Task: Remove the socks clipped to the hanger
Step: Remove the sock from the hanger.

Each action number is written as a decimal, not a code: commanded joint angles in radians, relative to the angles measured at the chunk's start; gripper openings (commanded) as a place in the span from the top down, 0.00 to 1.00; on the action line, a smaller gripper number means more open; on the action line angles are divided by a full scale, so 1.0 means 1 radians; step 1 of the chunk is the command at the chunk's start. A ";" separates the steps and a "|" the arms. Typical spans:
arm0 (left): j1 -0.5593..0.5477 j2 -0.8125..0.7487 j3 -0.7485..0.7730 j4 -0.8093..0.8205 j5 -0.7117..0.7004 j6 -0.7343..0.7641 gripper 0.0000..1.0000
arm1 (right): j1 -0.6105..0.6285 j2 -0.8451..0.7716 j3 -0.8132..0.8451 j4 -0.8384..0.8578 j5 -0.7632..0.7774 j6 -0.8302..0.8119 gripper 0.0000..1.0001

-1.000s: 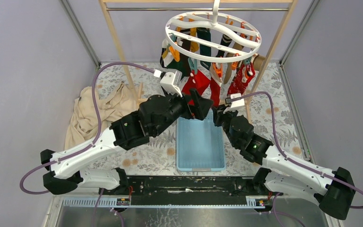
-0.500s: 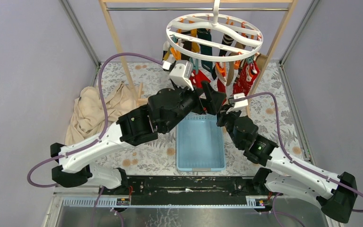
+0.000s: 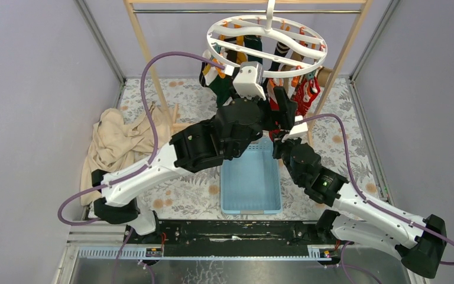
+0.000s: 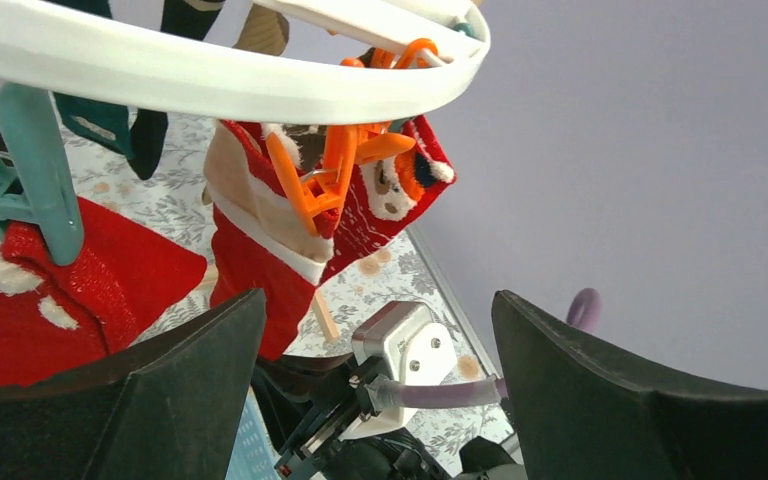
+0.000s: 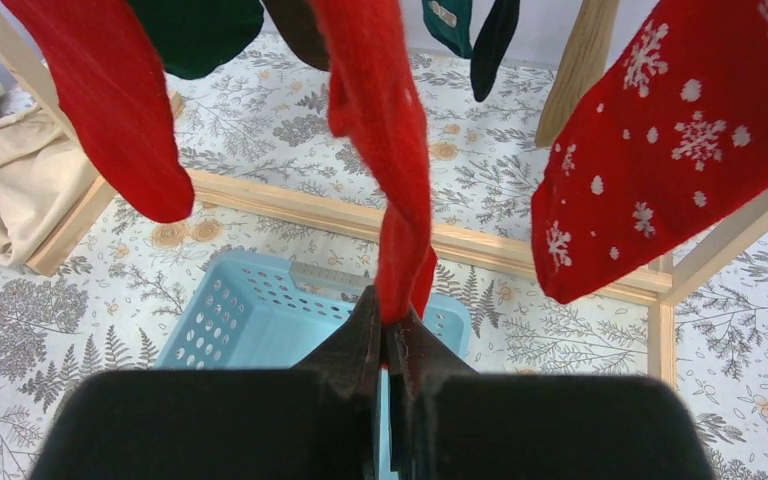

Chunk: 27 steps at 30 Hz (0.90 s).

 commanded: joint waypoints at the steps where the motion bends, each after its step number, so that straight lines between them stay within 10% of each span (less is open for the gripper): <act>1: -0.007 0.044 0.080 -0.057 -0.098 0.013 0.12 | 0.005 0.004 0.058 0.002 0.041 -0.015 1.00; 27: 0.025 0.244 0.332 -0.046 -0.296 0.197 0.27 | 0.007 0.054 0.114 -0.081 0.082 -0.015 1.00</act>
